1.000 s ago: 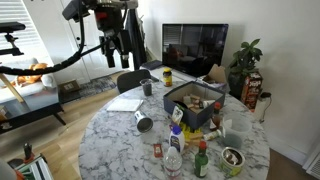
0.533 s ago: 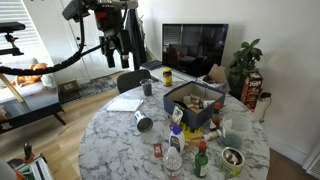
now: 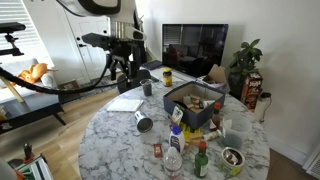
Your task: Place the metal cup upright then put two red packets into it
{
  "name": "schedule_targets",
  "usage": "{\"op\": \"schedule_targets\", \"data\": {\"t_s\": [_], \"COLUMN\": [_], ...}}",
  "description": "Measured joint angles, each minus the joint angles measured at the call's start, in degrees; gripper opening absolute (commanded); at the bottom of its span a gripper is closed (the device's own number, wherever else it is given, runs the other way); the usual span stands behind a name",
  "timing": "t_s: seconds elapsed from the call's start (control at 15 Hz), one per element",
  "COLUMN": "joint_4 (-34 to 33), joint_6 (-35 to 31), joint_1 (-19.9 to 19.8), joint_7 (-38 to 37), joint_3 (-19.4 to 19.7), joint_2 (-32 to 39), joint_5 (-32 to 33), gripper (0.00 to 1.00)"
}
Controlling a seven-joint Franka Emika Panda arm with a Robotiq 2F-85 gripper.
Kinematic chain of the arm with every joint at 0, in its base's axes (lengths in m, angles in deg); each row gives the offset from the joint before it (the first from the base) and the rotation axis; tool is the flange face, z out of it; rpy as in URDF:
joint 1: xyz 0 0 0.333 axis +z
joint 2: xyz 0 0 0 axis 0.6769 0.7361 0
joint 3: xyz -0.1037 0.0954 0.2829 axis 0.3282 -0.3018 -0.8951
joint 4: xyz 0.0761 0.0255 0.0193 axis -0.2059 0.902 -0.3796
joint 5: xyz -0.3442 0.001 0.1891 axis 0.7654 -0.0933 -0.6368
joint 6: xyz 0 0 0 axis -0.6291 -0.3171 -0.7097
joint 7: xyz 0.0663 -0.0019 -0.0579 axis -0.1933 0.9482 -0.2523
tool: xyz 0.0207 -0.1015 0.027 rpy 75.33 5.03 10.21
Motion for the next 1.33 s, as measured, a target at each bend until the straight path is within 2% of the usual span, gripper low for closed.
{"op": "schedule_targets", "data": {"t_s": [0.33,0.73,0.93,1.33], "joint_4": [1.0,0.6,-0.4,-1.7], "joint_6": [-9.8,-16.0,-16.6,-16.6], "joint_1": [1.7,1.6,1.4,0.6], "joint_7": [11.7,25.3,26.8,26.0], "joint_3": [0.6,0.6,0.4,0.2], "joint_2": [11.0,22.2,25.5,26.7], "joint_5": [-11.7,-24.5,-26.4,-26.6], "gripper": [1.00,1.00,1.00,1.00]}}
